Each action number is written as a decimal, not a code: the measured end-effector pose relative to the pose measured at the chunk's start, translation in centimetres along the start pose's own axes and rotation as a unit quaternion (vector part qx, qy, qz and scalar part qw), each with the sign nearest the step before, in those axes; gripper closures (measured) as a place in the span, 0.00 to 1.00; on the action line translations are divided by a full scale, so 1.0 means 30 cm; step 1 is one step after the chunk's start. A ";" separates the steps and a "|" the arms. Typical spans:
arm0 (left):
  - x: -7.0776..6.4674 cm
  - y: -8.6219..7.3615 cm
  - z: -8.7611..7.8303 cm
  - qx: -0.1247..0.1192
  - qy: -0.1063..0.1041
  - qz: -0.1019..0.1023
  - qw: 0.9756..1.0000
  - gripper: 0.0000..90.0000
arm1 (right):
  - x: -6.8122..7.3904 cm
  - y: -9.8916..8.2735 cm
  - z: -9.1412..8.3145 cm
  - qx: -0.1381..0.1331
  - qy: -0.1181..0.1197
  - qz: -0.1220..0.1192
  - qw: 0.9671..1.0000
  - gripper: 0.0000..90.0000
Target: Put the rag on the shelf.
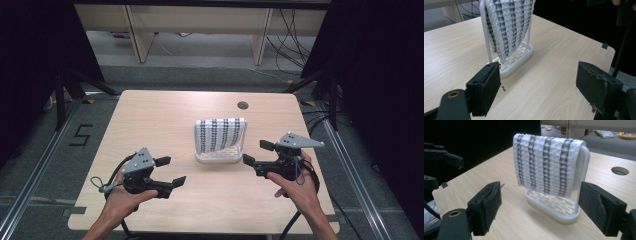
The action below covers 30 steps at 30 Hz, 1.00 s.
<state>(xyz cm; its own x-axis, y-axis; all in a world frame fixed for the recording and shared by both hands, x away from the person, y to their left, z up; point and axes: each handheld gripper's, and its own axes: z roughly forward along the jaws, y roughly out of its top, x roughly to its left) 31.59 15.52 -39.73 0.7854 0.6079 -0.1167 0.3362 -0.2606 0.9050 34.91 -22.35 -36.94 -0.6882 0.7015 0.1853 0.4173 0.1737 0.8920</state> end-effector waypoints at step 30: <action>-0.031 -0.152 -0.015 0.019 -0.005 0.005 1.000 0.20 | 0.014 -0.136 -0.007 0.013 -0.007 -0.004 1.000 0.22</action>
<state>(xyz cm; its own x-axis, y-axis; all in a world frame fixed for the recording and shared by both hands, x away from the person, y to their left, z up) 29.09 16.48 -43.55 0.7936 0.5979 -0.1125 0.3482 -0.2947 0.8899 32.79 -22.89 -40.42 -0.6830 0.7098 0.1722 0.4274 0.1972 0.8823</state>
